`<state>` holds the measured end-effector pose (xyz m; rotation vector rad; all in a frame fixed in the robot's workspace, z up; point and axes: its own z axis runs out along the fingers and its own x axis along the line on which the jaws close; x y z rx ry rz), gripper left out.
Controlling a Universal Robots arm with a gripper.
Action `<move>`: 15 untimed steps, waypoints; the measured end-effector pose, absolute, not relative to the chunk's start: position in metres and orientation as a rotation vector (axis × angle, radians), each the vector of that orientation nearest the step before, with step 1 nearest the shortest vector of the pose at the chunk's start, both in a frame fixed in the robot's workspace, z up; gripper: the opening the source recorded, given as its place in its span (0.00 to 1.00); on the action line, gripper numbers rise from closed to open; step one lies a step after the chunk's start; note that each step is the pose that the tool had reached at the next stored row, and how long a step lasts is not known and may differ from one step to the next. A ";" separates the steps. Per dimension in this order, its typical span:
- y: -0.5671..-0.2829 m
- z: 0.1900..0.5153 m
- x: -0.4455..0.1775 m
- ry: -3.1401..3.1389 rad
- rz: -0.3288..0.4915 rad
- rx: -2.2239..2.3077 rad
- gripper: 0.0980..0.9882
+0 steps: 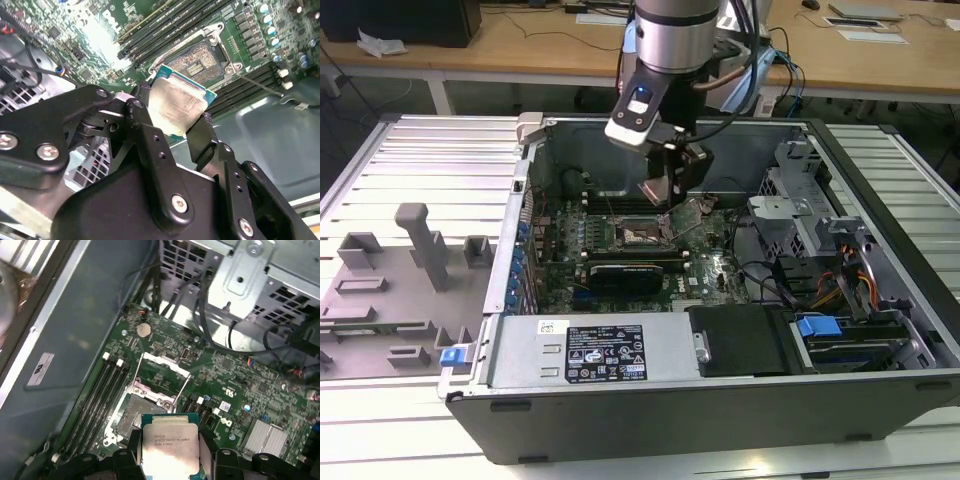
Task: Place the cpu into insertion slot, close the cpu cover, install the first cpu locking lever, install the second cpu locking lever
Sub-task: 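Place the cpu into insertion slot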
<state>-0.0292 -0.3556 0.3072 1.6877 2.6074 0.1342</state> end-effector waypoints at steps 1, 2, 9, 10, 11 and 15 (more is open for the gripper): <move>-0.356 0.307 -0.029 2.593 0.134 1.709 0.50; -0.356 0.307 -0.029 2.578 0.133 1.729 0.50; -0.356 0.304 -0.029 2.454 0.129 1.893 0.50; -0.356 0.304 -0.029 2.433 0.128 1.919 0.50; -0.356 0.304 -0.029 2.417 0.128 1.938 0.50; -0.356 0.302 -0.029 2.341 0.125 2.024 0.50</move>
